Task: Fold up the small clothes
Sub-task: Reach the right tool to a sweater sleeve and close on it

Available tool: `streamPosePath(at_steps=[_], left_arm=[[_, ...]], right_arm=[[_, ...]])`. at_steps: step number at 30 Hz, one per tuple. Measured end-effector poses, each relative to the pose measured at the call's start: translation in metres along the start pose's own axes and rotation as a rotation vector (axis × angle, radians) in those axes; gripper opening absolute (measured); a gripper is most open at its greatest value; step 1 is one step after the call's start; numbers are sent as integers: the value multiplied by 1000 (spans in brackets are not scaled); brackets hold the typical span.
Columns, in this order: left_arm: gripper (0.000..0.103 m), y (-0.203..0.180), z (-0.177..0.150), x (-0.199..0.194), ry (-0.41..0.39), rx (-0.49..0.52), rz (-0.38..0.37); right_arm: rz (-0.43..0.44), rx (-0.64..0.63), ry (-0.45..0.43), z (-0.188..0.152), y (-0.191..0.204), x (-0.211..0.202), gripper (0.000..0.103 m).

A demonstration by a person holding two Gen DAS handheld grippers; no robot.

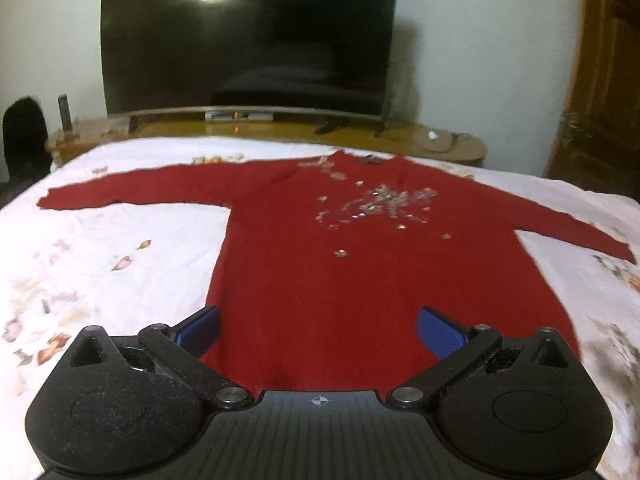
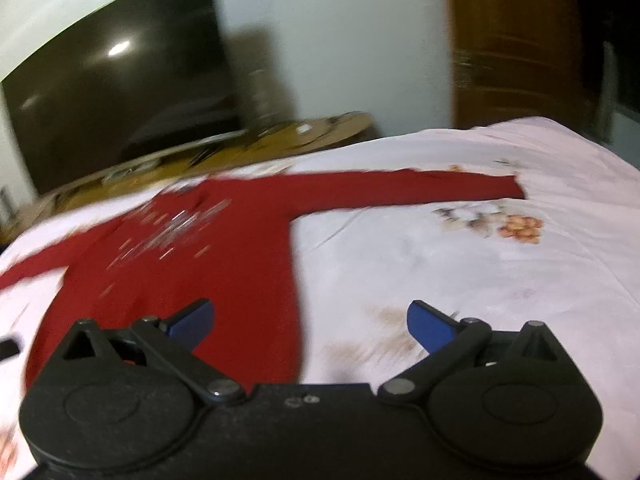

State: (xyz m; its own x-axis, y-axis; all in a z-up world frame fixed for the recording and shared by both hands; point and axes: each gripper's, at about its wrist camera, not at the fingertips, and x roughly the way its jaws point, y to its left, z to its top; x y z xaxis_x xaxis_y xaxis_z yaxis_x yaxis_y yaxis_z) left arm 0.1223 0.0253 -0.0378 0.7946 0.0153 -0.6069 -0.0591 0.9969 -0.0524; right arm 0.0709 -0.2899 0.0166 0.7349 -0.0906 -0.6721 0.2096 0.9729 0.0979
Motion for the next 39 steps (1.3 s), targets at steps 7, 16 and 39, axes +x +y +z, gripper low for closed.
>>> streamPosePath(at_steps=[7,16,39], left_arm=[[103,-13,22,73,-45,78,33],[103,4,37,152,9,57,98],[103,73,59,178,60,-25,124]], right_arm=[[-130,191,-76,44,-75,81,69],[-155,487,-49,79,-185,205,51],[-241,485,-66,118,-200,251,7]])
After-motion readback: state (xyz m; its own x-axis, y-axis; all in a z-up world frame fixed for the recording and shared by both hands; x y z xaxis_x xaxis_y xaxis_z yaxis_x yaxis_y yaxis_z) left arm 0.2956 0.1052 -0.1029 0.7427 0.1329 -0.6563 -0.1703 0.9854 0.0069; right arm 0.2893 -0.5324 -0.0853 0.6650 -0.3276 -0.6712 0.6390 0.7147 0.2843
